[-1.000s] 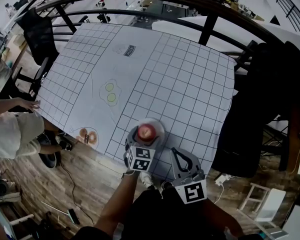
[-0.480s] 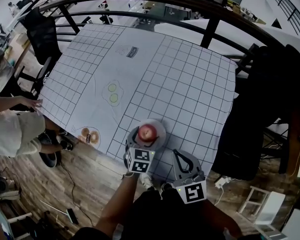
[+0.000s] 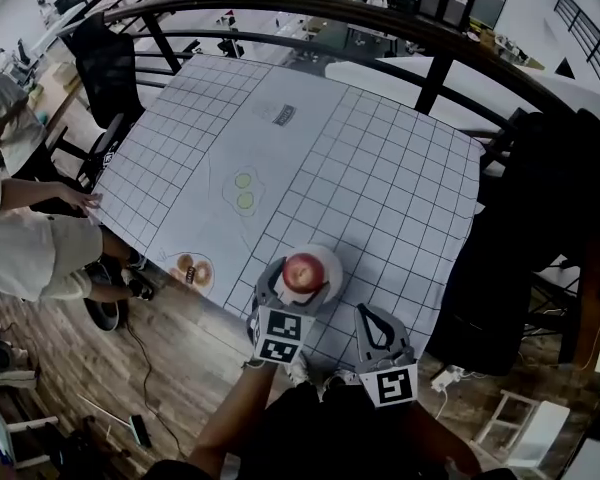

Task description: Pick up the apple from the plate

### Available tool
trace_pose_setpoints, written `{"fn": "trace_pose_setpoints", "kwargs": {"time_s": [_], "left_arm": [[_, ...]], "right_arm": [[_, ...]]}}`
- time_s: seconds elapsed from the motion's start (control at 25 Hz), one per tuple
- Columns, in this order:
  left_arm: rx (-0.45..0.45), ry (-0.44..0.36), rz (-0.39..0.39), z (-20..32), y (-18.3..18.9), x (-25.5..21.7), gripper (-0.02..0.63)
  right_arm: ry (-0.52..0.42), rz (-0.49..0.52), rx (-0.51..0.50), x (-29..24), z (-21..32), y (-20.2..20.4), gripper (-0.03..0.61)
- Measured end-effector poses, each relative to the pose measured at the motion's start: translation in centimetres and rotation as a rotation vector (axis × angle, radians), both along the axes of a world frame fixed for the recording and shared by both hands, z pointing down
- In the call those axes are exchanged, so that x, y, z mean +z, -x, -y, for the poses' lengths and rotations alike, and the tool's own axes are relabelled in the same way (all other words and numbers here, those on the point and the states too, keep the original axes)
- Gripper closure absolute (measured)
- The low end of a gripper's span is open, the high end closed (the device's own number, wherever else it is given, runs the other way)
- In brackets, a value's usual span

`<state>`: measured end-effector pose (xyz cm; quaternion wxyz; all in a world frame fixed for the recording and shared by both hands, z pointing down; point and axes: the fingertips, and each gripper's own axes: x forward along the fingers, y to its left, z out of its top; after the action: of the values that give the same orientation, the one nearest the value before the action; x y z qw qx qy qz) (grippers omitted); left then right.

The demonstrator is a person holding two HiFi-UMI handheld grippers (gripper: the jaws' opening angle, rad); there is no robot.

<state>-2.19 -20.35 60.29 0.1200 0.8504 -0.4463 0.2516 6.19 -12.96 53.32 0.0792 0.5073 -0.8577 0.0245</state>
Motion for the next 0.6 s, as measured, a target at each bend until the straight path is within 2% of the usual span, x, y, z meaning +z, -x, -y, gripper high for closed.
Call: {"fn": "trace_pose_setpoints", "kwargs": {"time_s": [0.24, 0.6], "left_arm": [[-0.017, -0.038, -0.005, -1.1, 1.7, -3.0, 0.195], [-0.057, -0.105, -0.090, -4.1, 3.5, -9.9, 0.195]], "right_arm": [[-0.061, 0.070, 0.009, -3.6, 0.8, 0.6, 0.555], [-0.109, 0.077, -0.035, -8.5, 0.4, 1.8, 0.555]]}}
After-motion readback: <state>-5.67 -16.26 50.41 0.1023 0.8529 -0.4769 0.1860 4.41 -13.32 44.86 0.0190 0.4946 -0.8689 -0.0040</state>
